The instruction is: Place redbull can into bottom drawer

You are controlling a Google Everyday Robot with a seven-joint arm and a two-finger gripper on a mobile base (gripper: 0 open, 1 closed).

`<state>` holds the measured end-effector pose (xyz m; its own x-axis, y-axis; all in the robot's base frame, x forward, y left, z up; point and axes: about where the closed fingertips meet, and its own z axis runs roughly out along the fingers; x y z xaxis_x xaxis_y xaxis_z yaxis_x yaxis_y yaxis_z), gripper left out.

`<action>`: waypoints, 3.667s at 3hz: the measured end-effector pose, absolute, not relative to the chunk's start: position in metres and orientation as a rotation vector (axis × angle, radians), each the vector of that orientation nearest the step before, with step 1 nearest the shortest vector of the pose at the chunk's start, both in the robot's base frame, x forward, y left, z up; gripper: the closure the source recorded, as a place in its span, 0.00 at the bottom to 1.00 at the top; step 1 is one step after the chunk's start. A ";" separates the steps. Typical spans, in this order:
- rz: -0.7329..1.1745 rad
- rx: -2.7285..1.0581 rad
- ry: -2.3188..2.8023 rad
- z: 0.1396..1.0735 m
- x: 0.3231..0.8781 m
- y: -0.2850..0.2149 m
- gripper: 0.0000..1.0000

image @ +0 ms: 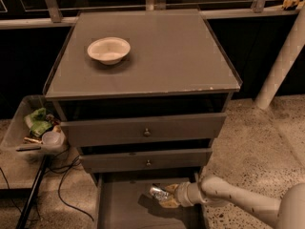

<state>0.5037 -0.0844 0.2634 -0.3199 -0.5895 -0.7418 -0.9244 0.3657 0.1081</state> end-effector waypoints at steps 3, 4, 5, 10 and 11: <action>0.763 -1.334 2.011 0.187 0.497 -0.048 1.00; 0.746 -1.318 2.008 0.170 0.498 -0.050 1.00; 0.732 -1.300 2.001 0.155 0.499 -0.054 1.00; 0.721 -1.252 2.010 0.128 0.503 -0.067 0.13; 0.721 -1.252 2.010 0.128 0.503 -0.066 0.00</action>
Offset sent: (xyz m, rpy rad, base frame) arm -0.0082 0.0434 -0.0863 0.0238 0.0361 0.0567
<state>0.5028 -0.0665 0.1284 -0.3293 -0.5532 -0.7652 -0.9135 0.3916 0.1101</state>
